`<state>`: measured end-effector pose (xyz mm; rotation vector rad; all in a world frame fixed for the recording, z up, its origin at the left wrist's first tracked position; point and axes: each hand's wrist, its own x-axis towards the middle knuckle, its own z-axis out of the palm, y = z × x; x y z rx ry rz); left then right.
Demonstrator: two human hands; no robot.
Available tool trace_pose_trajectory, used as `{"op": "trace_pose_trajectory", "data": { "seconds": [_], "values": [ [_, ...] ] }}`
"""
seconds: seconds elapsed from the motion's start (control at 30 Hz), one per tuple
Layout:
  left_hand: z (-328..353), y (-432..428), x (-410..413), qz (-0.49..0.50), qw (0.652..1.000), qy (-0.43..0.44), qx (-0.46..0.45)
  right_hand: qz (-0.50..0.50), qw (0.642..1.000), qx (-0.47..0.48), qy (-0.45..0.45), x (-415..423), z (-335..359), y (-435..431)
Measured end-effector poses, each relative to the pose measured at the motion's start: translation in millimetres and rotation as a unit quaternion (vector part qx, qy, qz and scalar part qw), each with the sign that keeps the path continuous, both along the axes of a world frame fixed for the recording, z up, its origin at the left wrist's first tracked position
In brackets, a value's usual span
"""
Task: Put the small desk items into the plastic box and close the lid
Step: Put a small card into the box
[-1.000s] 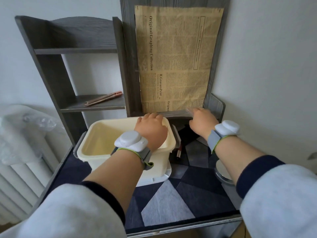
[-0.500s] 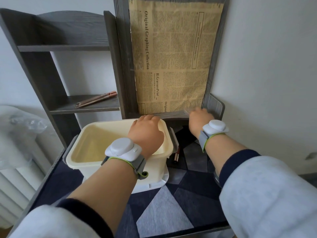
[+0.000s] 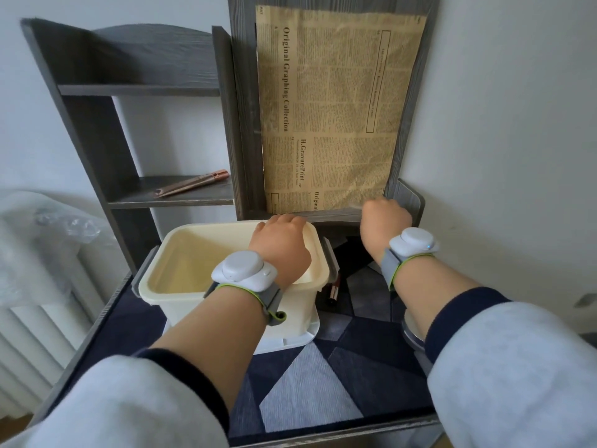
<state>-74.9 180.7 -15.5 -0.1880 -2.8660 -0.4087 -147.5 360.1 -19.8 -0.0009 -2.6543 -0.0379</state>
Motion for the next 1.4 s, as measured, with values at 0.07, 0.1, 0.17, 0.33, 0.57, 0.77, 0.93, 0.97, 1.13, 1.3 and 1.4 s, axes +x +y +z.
{"op": "trace_pose_trajectory", "data": {
  "seconds": [0.07, 0.1, 0.17, 0.33, 0.57, 0.77, 0.93, 0.97, 1.13, 1.3, 1.4],
  "values": [
    [3, 0, 1, -0.001, 1.000, -0.015, -0.017, 0.027, 0.999, -0.026, 0.010, 5, 9, -3],
    [6, 1, 2, -0.001, 0.999, -0.026, -0.026, 0.040, 0.999, -0.034, 0.015, 9, 14, -6],
    [11, 1, 5, 0.000, 0.998, -0.044, -0.038, 0.059, 0.997, -0.032, 0.034, 16, 24, -11],
    [22, 4, 18, 0.050, 0.998, -0.034, -0.019, 0.111, 0.989, -0.042, 0.091, 31, 40, -21],
    [38, -36, 35, 0.143, 0.988, -0.030, -0.041, 0.196, 0.961, -0.179, 0.074, 59, 52, -42],
    [27, -93, 41, 0.247, 0.966, 0.000, -0.080, 0.240, 0.930, -0.278, 0.031, 76, 56, -69],
    [19, -114, 44, 0.347, 0.936, -0.018, -0.052, 0.301, 0.905, -0.296, -0.042, 82, 48, -88],
    [17, -113, 43, 0.357, 0.933, -0.024, -0.040, 0.315, 0.899, -0.299, -0.054, 82, 46, -90],
    [15, -116, 42, 0.357, 0.931, -0.076, 0.002, 0.330, 0.900, -0.262, -0.109, 87, 43, -97],
    [13, -118, 48, 0.352, 0.931, -0.099, 0.005, 0.322, 0.904, -0.236, -0.148, 91, 36, -99],
    [12, -117, 52, 0.355, 0.930, -0.088, 0.021, 0.322, 0.911, -0.216, -0.139, 92, 33, -98]
  ]
}}
